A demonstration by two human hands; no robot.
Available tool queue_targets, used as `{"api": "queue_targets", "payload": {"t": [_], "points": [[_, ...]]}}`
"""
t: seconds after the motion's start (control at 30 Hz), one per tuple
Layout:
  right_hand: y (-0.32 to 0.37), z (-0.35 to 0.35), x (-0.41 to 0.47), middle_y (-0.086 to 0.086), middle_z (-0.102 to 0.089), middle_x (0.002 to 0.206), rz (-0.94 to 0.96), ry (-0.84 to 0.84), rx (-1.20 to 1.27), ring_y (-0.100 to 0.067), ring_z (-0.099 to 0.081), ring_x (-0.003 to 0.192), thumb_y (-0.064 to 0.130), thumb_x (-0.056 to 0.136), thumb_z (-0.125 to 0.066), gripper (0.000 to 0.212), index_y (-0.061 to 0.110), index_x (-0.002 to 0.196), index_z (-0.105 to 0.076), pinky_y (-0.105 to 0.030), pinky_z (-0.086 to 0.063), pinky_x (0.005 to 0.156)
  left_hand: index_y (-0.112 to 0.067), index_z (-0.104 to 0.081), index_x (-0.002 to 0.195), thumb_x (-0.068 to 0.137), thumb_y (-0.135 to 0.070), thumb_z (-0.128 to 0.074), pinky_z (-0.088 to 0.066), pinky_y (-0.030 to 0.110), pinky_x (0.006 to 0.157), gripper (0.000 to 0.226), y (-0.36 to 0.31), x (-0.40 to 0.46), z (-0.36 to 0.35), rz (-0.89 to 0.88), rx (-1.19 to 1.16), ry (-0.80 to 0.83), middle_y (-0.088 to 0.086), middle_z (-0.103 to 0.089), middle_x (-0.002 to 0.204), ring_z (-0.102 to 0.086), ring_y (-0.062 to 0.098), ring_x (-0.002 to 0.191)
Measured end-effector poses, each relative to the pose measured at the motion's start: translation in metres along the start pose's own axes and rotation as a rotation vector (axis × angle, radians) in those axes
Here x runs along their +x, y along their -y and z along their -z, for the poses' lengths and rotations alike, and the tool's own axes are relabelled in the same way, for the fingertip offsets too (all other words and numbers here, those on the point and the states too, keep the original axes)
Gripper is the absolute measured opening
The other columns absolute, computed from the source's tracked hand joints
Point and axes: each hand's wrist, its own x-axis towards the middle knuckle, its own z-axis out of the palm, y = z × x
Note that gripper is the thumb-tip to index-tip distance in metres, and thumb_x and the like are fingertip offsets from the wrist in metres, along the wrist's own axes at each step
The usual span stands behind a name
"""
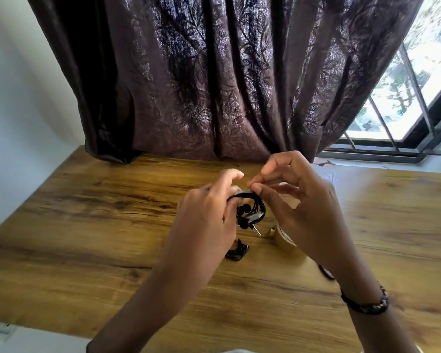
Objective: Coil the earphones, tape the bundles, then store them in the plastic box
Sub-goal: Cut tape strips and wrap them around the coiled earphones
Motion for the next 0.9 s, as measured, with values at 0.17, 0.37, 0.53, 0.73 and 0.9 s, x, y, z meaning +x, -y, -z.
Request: {"api": "queue_targets", "payload": {"t": [0.17,0.37,0.53,0.73,0.9], "points": [[0.003,-0.009,-0.007,0.004,-0.071,0.088,0.149,-0.128,-0.208,-0.002,-0.069,0.083,0.007,0.087,-0.070,0.028,0.020,0.100,-0.049,-0.015,-0.055,0.073,-0.013,-0.064,0.112,0.084,-0.009,-0.070,-0.038,0.017,0.049,0.029,0.001,0.001,-0.001,0.033,-0.077,-0.042,-0.003,-0.075,0.095,-0.043,-0.019,0.042],[0.000,-0.019,-0.019,0.001,-0.074,0.083,0.265,-0.271,-0.448,-0.009,-0.069,0.070,0.010,0.081,-0.078,0.039,0.021,0.097,-0.043,-0.021,-0.050,0.057,-0.016,-0.066,0.111,0.083,-0.009,-0.070,-0.045,0.030,0.061,0.029,0.000,0.001,-0.001,0.091,-0.102,-0.051,-0.006,-0.075,0.094,-0.045,-0.016,0.043],[-0.003,-0.023,-0.025,0.004,-0.075,0.086,0.277,-0.333,-0.417,-0.002,-0.068,0.072,0.009,0.081,-0.078,0.038,0.019,0.094,-0.044,-0.014,-0.050,0.059,-0.020,-0.064,0.115,0.085,-0.009,-0.067,-0.032,0.004,0.047,0.031,-0.002,0.000,0.004,0.135,-0.158,0.023,-0.012,-0.073,0.091,-0.045,-0.017,0.042],[-0.011,-0.031,-0.031,0.007,-0.066,0.095,0.251,-0.323,-0.286,-0.004,-0.067,0.086,0.002,0.080,-0.077,0.041,0.015,0.103,-0.045,-0.011,-0.055,0.072,-0.025,-0.062,0.115,0.086,-0.011,-0.067,-0.049,0.015,0.047,0.032,0.006,0.005,0.010,0.198,-0.298,0.121,-0.011,-0.073,0.090,-0.060,0.002,0.046],[-0.017,-0.032,-0.034,0.007,-0.061,0.099,0.239,-0.251,-0.230,0.001,-0.061,0.093,-0.004,0.077,-0.075,0.044,0.015,0.105,-0.047,-0.004,-0.049,0.077,-0.025,-0.064,0.111,0.084,-0.011,-0.068,-0.043,0.016,0.046,0.031,0.011,0.008,0.009,0.228,-0.323,0.160,-0.010,-0.074,0.081,-0.055,0.002,0.044]]}}
